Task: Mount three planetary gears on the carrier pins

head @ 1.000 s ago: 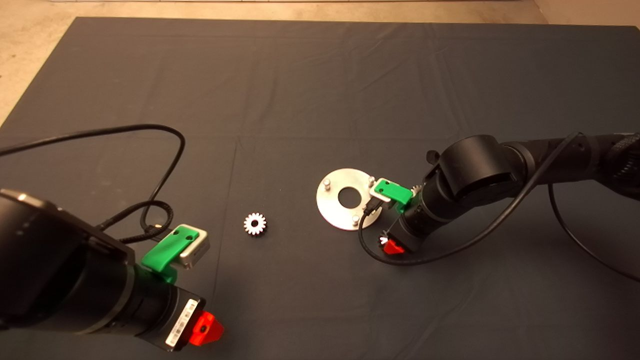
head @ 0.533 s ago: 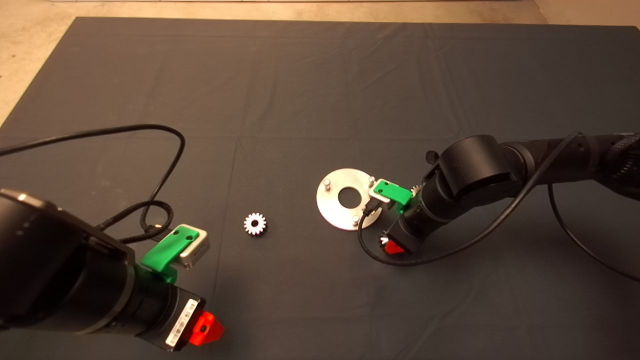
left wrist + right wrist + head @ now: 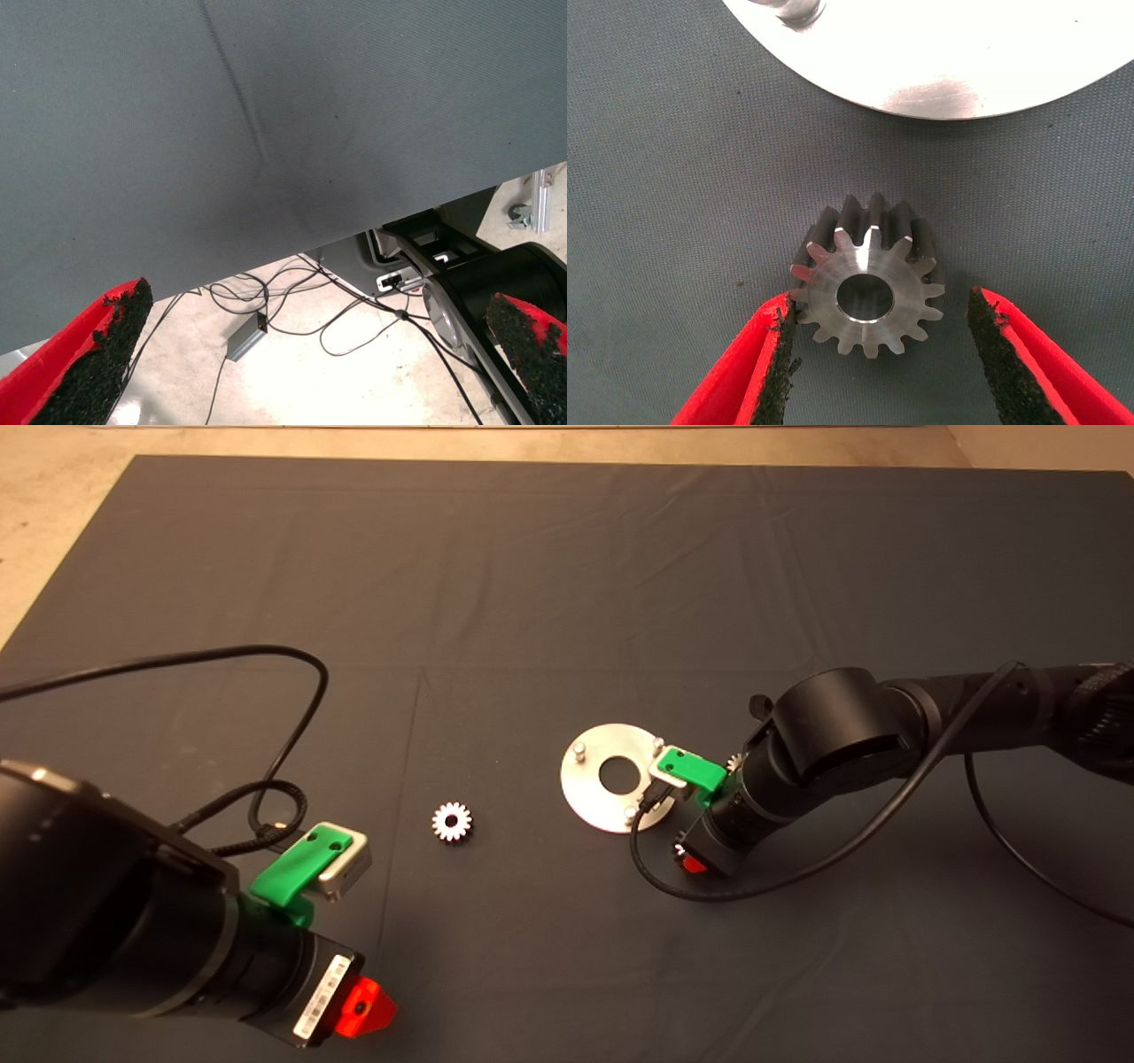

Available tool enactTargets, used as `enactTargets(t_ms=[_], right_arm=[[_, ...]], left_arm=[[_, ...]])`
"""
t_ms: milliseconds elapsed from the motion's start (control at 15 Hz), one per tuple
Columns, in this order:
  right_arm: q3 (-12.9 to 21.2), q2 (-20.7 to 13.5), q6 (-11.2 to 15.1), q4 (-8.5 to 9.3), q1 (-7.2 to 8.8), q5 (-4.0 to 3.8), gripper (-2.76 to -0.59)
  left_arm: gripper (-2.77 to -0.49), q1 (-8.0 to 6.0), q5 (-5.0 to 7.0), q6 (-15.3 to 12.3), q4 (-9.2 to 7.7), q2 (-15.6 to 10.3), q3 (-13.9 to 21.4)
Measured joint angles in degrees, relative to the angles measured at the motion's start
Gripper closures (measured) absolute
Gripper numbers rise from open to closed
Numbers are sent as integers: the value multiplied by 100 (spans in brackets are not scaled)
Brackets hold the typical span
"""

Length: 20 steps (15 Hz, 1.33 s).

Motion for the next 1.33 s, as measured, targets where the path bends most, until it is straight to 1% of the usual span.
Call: enactTargets(t_ms=[133,267,400,867,1333], right_arm=[[0,5,-4,2,-20,10,-126],[0,2,-4,-6,-79,-8,-126],[0,2,-6,-6,-96,-8,-114],[-2,2,-52,-8,-96,-10,-111],[-2,1,-69,-9,-96,-10,-102]], left_arm=[[-275,0,0,0,0,0,0],[-275,0,4,0,0,0,0],[-275,0,2,1,1,0,0],[-275,0,2,5,1,0,0],[-275,0,2,5,0,0,0]])
